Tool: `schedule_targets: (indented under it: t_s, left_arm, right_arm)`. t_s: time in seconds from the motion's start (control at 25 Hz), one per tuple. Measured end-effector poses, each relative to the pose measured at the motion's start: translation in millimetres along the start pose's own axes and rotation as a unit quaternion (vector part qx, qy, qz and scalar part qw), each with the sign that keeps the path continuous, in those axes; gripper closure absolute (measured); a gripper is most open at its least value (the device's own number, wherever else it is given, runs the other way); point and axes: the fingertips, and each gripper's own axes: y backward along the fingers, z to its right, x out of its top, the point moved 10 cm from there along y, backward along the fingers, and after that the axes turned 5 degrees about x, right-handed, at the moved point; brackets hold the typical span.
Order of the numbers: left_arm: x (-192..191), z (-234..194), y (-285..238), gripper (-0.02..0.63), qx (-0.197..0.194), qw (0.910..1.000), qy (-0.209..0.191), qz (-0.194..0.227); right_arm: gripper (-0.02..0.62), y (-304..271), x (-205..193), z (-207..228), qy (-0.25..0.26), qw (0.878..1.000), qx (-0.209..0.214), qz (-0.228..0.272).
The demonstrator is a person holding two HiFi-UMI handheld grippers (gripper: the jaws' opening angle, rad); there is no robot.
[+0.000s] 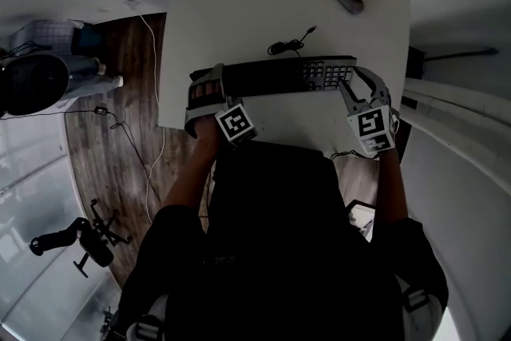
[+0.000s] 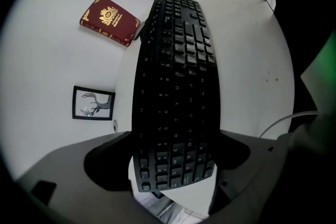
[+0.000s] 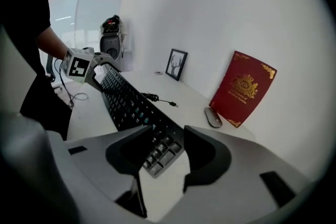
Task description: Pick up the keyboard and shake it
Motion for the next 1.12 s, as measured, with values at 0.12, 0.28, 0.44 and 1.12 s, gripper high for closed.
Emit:
schedule_targets:
  t_s: [0.12, 0.28, 0.44, 1.12]
  left_arm:
    - [-3, 5, 5, 0.155, 0.019, 0.9998, 0.004, 0.004]
    - [-4, 14, 11, 0.155, 0.046, 0.9988, -0.003, 0.013]
    - [-7, 20, 13, 0.155, 0.067, 0.9974, -0.016, 0.022]
    - [-22, 36, 20, 0.16, 0.139, 0.9871, -0.055, 0.057]
  right_arm:
    - [0.347, -6, -13, 21, 0.016, 0.998, 0.052, -0.036]
    - [0.31, -18, -45, 54, -0.08, 0.988, 0.133, -0.007]
    - [0.275, -33, -49, 57, -0.052, 0.98, 0.186, -0.052]
    - [0.383, -56, 1, 55, 0.198, 0.908, 0.338, -0.149]
